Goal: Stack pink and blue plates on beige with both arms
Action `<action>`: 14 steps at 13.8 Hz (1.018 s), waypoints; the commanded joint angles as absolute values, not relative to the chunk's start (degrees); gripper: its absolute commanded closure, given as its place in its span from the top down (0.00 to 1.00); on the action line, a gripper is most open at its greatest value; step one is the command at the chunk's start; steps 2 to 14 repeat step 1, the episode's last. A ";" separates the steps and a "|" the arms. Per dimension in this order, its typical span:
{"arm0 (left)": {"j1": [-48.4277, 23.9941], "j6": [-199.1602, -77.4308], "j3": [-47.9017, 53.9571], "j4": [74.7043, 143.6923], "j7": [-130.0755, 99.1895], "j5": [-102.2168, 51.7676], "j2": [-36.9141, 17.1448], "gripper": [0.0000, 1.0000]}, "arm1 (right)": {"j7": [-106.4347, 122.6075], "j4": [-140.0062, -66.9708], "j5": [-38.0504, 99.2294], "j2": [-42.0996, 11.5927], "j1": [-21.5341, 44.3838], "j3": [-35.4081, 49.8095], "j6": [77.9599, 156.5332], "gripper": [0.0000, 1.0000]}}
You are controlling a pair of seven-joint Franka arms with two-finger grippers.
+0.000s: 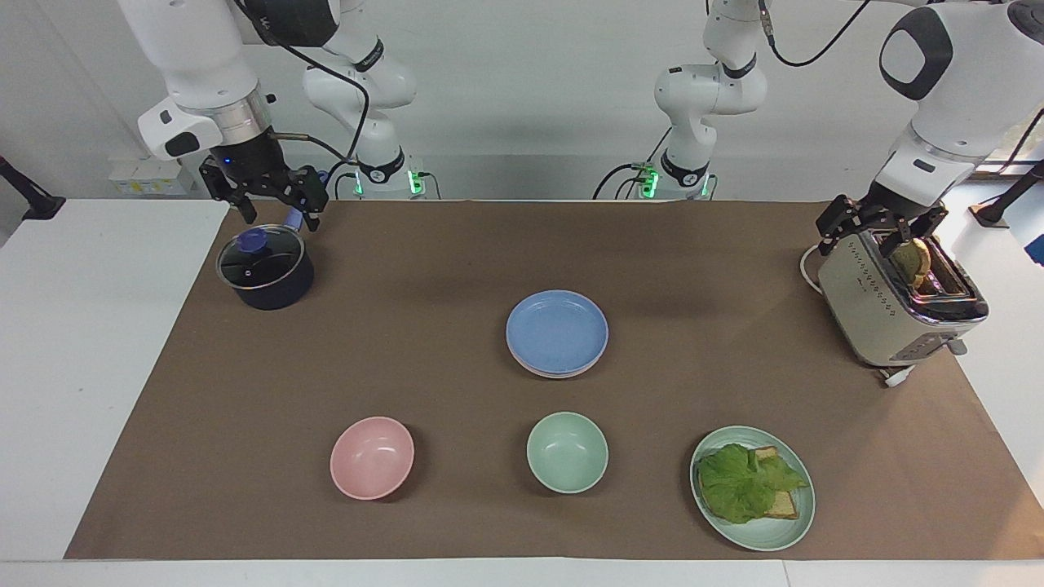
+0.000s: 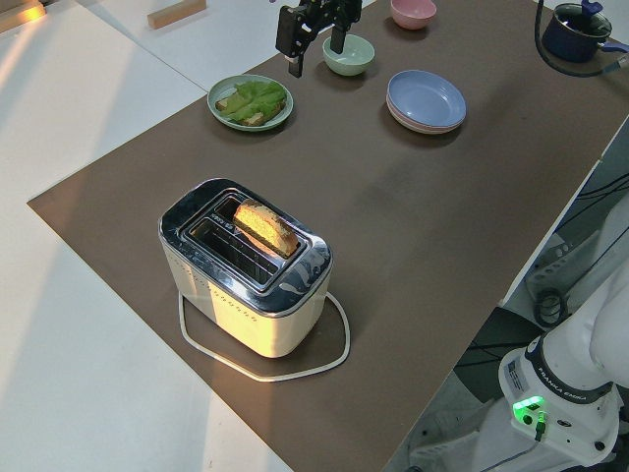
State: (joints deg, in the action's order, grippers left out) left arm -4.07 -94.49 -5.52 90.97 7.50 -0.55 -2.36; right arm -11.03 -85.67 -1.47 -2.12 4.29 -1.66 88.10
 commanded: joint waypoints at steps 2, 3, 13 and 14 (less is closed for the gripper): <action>-3.60 -93.25 -5.10 90.44 7.91 0.53 -2.02 1.00 | -9.58 -86.04 0.00 -1.58 3.60 -1.49 88.33 1.00; -3.60 -93.25 -5.10 90.44 7.91 0.53 -2.02 1.00 | -9.58 -86.04 0.00 -1.58 3.60 -1.49 88.33 1.00; -3.60 -93.25 -5.10 90.44 7.91 0.53 -2.02 1.00 | -9.58 -86.04 0.00 -1.58 3.60 -1.49 88.33 1.00; -3.60 -93.25 -5.10 90.44 7.91 0.53 -2.02 1.00 | -9.58 -86.04 0.00 -1.58 3.60 -1.49 88.33 1.00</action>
